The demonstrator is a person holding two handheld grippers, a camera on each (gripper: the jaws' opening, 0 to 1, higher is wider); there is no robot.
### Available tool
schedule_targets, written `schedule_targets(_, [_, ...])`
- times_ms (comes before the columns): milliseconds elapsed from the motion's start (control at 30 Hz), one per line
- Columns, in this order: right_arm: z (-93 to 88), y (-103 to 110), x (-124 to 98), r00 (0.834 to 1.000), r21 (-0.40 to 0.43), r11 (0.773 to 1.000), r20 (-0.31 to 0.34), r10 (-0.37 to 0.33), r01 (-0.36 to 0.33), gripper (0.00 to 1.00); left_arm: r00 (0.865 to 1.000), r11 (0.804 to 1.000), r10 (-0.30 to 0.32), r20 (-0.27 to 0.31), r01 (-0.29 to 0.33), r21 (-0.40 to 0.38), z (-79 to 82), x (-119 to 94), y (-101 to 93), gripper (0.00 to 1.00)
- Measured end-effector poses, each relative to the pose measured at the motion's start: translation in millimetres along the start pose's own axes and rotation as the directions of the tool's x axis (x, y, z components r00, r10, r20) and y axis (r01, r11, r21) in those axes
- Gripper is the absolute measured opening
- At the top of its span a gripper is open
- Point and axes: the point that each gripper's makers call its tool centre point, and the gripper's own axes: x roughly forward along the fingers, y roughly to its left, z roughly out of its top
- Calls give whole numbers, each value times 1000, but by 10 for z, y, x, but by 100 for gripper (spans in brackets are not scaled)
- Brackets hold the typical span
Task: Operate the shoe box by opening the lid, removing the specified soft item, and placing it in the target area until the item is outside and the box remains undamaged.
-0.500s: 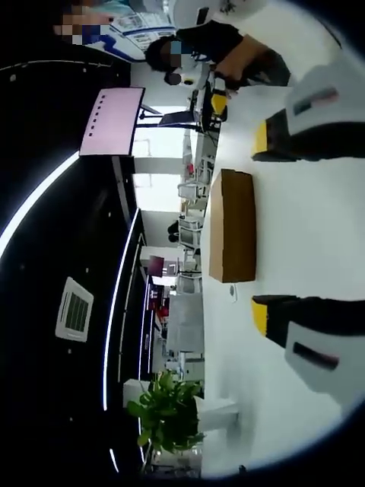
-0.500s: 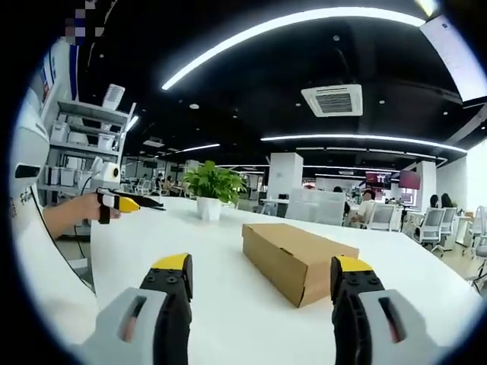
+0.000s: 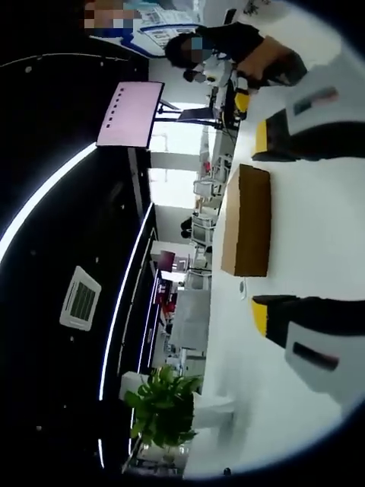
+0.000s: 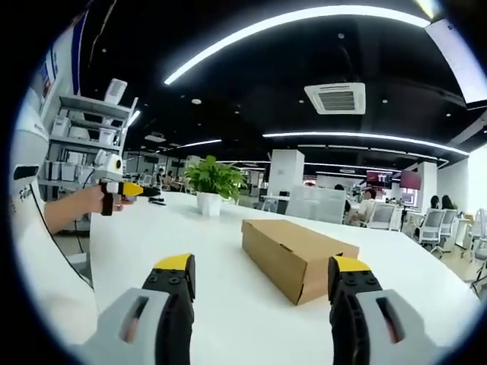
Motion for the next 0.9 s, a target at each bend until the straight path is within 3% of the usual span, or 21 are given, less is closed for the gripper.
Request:
schedule_targets(133, [37, -33, -18, 1000, 14, 1000, 13, -7, 6, 73, 1000, 1000, -1, -5, 1, 0, 7, -3, 42, 74])
schedule_targets(267, [43, -32, -24, 1000, 18, 1000, 19, -7, 6, 74, 1000, 999, -2, -19, 3, 49, 18, 33, 45, 74])
schedule_targets(367, [49, -29, -23, 1000, 8, 1000, 20, -4, 4, 73, 999, 998, -22, -38, 24, 53, 6, 66, 16, 65])
schedule_targets(467, [44, -23, -18, 1000, -9, 1000, 11, -3, 3, 69, 999, 998, -24, -36, 26, 65, 37, 91, 3, 73])
schedule_targets(567, [-18, -57, -25, 999, -68, 997, -25, -29, 27, 63, 997, 989, -41, -68, 50, 138, 37, 125, -36, 75])
schedule_targets(633, [-13, -60, -39, 999, -53, 998, -15, -28, 27, 64, 997, 986, -73, -29, 77, 151, 110, 155, -104, 78])
schedule_targets(800, [-14, -105, -91, 999, -46, 998, -10, -43, 43, 64, 998, 992, -57, -12, 58, 112, 175, 236, -46, 84])
schedule_targets(900, [-23, -129, -99, 999, -51, 997, -11, -53, 53, 65, 997, 993, -71, -31, 74, 97, 160, 306, -41, 85])
